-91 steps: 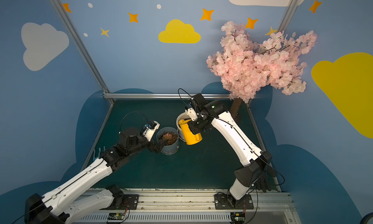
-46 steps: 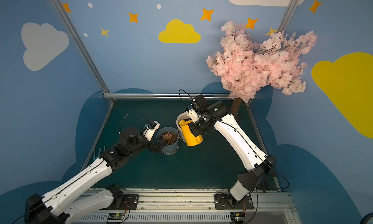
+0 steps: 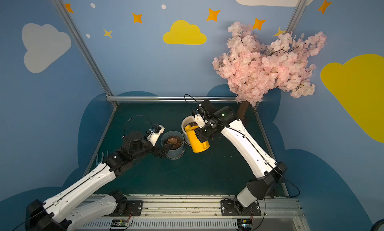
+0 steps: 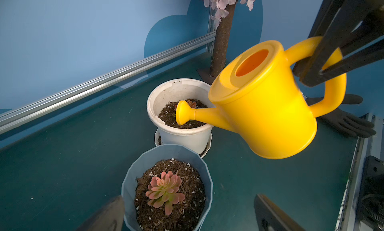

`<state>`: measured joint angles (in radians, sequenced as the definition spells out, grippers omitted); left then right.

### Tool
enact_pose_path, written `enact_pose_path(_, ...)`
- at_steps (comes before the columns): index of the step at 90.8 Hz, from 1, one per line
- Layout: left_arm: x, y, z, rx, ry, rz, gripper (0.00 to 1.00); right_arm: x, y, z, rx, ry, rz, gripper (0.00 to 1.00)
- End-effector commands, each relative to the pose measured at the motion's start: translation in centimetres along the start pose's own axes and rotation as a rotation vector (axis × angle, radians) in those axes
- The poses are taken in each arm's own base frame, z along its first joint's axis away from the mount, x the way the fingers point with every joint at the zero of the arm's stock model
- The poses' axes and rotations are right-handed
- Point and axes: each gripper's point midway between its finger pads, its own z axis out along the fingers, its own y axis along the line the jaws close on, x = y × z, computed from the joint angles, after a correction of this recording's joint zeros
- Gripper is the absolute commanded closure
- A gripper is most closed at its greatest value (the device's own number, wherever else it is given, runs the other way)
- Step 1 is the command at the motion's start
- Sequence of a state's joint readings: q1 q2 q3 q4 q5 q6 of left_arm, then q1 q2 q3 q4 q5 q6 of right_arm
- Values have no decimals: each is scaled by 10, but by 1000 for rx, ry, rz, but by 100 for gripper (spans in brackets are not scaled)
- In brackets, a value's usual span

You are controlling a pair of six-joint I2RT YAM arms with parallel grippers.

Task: Water the succulent around the soil edge
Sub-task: Water the soil of the potted plant with water.

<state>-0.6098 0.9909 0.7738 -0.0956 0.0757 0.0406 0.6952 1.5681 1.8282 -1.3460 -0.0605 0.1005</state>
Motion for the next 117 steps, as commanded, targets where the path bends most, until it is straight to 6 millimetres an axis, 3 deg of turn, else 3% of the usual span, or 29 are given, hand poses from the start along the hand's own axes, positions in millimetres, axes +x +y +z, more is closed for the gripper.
enact_pose_path(1,-2,-3,-1,12,-15,6,0,2,0,-12,7,-38,2,100)
enact_pose_path(117,-2,-5,-1,24,-13,6,0,18,-6,-16,40,-35,30,100)
